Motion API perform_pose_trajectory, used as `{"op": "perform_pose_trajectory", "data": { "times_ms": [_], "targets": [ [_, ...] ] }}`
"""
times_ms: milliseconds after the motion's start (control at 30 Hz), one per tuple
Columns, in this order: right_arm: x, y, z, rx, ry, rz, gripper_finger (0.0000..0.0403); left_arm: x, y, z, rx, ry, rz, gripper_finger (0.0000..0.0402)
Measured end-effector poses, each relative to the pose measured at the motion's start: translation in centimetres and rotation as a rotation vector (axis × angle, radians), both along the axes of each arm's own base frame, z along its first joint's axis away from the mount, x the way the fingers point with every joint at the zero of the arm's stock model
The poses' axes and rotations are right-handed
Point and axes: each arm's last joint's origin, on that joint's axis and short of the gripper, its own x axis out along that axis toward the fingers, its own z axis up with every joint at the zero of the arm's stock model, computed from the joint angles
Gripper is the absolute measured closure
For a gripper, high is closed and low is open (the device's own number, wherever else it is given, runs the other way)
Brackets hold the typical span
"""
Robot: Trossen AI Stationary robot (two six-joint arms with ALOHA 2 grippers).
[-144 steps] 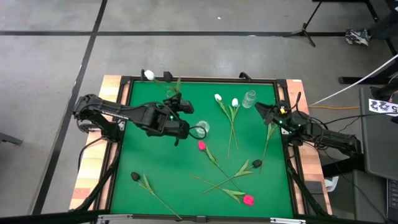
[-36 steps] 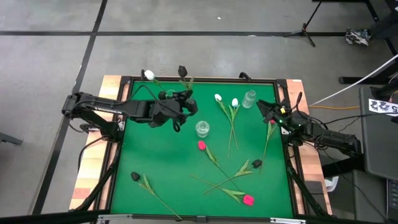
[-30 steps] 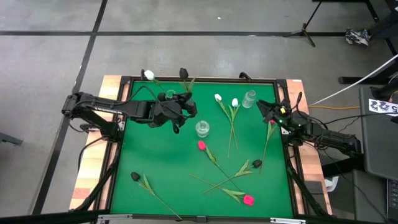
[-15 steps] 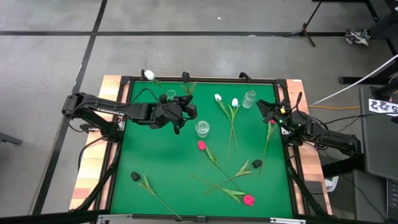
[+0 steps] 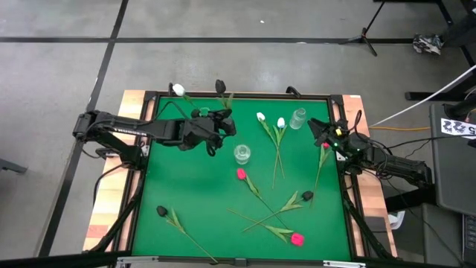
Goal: Sort flowers into vase by color
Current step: Put the top left black tulip into the bottom transparent vase
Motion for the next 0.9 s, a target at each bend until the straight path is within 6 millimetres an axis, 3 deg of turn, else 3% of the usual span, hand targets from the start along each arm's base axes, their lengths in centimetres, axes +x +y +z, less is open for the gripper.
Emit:
{"op": "perform_pose_trajectory", "data": {
  "times_ms": [367,900],
  "targets": [
    [0.0,0.0,0.0,-0.001,0.001,0.0,0.0219,-0.3,0.7,-2.1,-0.008,0.071,-0.019,0.0401],
    [0.0,-0.1,0.0,-0.019,0.021,-0.026,0.0219,0.2,-1.9,-1.9,0.014,0.06,-0.151,0.0401]
  ]
}}
